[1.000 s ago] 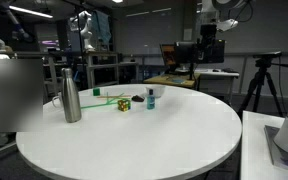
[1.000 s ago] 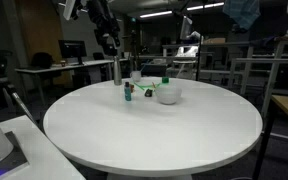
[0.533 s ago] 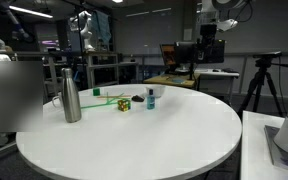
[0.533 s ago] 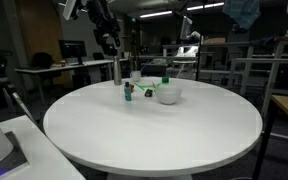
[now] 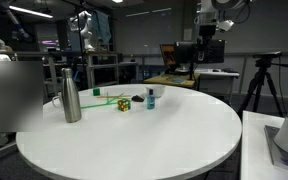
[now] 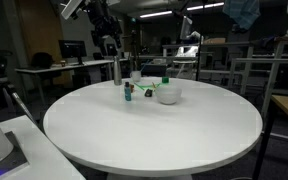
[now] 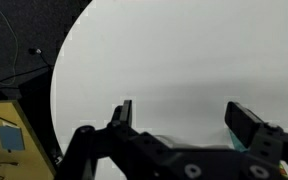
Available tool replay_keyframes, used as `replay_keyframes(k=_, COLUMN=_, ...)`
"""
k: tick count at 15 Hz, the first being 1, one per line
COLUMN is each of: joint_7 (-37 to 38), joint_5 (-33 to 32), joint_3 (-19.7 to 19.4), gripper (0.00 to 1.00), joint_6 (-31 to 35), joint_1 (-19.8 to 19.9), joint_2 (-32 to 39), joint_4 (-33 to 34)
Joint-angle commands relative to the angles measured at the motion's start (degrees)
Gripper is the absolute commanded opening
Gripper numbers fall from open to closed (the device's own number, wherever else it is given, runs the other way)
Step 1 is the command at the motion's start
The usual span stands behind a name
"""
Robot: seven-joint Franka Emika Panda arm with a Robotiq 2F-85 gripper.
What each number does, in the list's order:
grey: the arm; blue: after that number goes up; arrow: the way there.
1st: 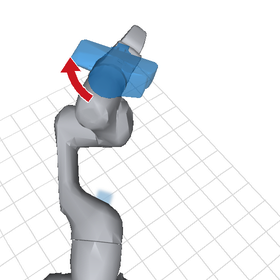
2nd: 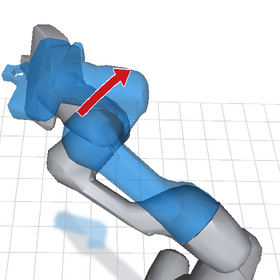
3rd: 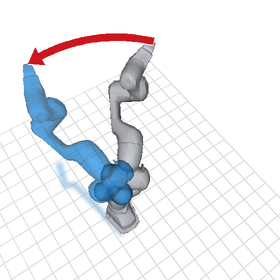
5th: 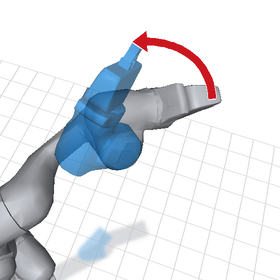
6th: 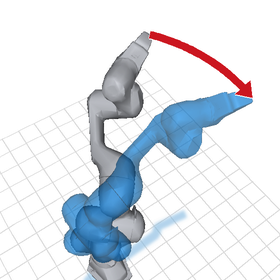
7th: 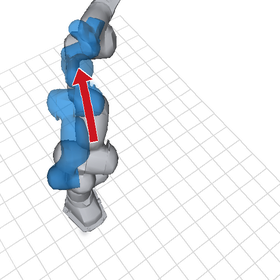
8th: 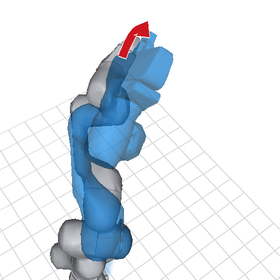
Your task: Move the bottle forward
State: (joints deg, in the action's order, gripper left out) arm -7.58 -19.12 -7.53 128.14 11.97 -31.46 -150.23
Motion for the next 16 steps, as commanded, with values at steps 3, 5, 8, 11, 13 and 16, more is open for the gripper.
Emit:
replay_keyframes(k=3, joint_7=-8.89, joint_5=2.45, joint_3=-1.93, gripper=1.0, joint_6=-0.04, joint_1=-4.57, joint_2=1.67, joint_4=1.8)
replay_keyframes(k=5, joint_7=-13.61, joint_5=4.45, joint_3=-2.91, gripper=1.0, joint_6=-0.17, joint_1=-6.92, joint_2=2.87, joint_4=3.03)
replay_keyframes(k=8, joint_7=-19.34, joint_5=6.79, joint_3=-3.77, gripper=1.0, joint_6=-0.67, joint_1=-9.54, joint_2=4.74, joint_4=4.9)
replay_keyframes(k=11, joint_7=-25.5, joint_5=8.69, joint_3=-4.84, gripper=1.0, joint_6=-1.61, joint_1=-11.67, joint_2=7.76, joint_4=7.29)
replay_keyframes(k=13, joint_7=-30.24, joint_5=10.21, joint_3=-5.55, gripper=1.0, joint_6=-2.83, joint_1=-12.89, joint_2=9.85, joint_4=8.81)
replay_keyframes(k=16, joint_7=-37.01, joint_5=12.67, joint_3=-5.41, gripper=1.0, joint_6=-5.31, joint_1=-13.83, joint_2=13.06, joint_4=10.97)
